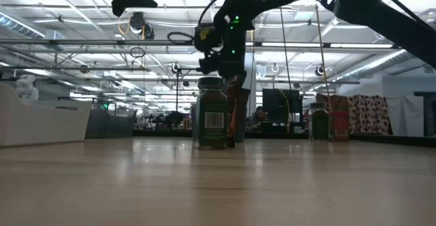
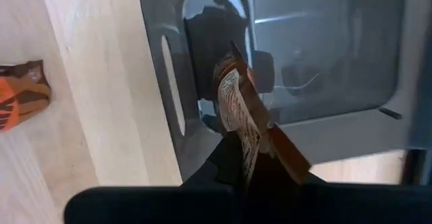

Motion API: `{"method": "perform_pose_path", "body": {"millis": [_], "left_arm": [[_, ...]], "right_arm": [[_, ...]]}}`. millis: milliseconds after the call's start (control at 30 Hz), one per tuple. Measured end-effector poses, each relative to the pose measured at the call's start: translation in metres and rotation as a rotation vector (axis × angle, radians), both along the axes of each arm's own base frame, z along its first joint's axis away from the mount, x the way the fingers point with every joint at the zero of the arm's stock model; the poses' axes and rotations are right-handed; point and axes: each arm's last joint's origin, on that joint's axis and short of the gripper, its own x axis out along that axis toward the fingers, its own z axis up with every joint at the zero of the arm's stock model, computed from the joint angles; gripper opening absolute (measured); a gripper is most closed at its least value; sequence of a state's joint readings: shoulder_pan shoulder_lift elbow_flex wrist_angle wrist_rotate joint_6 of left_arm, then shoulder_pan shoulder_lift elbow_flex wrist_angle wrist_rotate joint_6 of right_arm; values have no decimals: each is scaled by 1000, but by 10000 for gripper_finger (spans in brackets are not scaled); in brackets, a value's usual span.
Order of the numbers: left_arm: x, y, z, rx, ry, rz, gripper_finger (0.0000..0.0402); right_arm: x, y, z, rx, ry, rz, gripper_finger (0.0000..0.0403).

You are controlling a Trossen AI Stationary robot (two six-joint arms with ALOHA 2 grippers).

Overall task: Sort spices by type
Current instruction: Put the top right brown seasoning bag into the middle black bin

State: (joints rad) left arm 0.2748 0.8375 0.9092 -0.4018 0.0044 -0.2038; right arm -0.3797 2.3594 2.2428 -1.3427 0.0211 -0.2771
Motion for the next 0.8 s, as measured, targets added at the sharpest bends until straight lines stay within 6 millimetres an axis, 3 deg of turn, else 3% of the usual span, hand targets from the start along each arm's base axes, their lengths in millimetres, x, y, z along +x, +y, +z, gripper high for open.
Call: {"method": "perform_pose_path", "body": {"millis": [500,800], "left_arm": [[0,0,0,0,0,0,172],[0,0,0,0,0,0,172]], "right_arm": [[-1,5,1,4,25,31,1],[0,8,1,3,30,65,26]]}}
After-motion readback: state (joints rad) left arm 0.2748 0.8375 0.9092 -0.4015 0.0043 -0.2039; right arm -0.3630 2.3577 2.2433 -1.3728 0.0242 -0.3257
